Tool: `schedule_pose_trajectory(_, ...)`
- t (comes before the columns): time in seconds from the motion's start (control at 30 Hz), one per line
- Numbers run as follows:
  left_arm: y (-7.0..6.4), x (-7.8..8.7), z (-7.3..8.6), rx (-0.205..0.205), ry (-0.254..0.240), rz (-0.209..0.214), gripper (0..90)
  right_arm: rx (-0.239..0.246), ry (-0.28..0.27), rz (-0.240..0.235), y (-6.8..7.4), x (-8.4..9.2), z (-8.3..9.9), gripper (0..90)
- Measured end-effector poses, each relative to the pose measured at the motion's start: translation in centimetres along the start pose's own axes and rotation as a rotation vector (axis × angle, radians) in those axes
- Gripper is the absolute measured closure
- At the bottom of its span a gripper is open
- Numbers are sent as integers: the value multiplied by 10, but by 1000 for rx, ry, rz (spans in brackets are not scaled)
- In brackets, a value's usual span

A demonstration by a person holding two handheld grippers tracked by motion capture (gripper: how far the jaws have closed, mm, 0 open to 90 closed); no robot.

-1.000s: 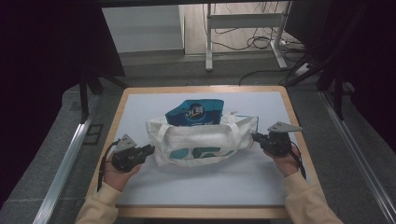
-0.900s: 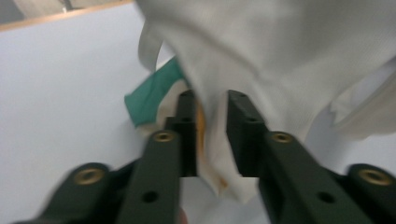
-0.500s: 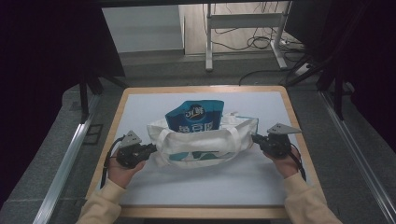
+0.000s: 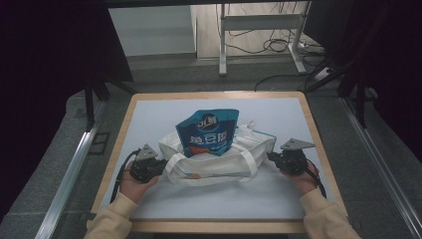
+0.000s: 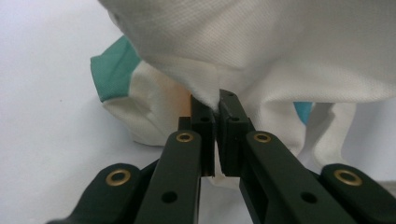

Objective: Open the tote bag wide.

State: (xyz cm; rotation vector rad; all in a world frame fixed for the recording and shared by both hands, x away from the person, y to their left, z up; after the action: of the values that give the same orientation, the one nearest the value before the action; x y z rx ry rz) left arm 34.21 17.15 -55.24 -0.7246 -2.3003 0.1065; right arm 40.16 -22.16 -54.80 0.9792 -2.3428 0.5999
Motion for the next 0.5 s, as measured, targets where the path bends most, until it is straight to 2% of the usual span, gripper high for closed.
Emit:
schedule_pose_trajectory(0.13,2,-6,1,2,14,-5,870,-2,3,-6,0,-2,2,855)
schedule_pose_trajectory(0.33,3,-6,2,0,8,-14,848,-10,-3,-4,0,-2,1,839)
schedule_pose_trajectory(0.4,4,-4,3,-13,6,-35,771,-17,-6,-5,-1,-1,1,741)
schedule_pose_trajectory(0.5,4,5,2,-25,-20,-68,589,-30,-27,16,-5,2,-1,540)
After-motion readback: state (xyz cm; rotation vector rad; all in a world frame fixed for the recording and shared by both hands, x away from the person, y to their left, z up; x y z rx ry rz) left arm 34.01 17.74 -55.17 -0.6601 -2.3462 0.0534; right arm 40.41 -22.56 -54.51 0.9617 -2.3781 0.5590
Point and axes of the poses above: each handheld gripper's, and its own axes: x roughly backward along the jaws, z roughly out of its underside, y roughly to its left, the point moved 7 cm from there along -x, roughly forward along the jaws, and after that the axes turned 13 degrees about x, right-handed, at the moved point
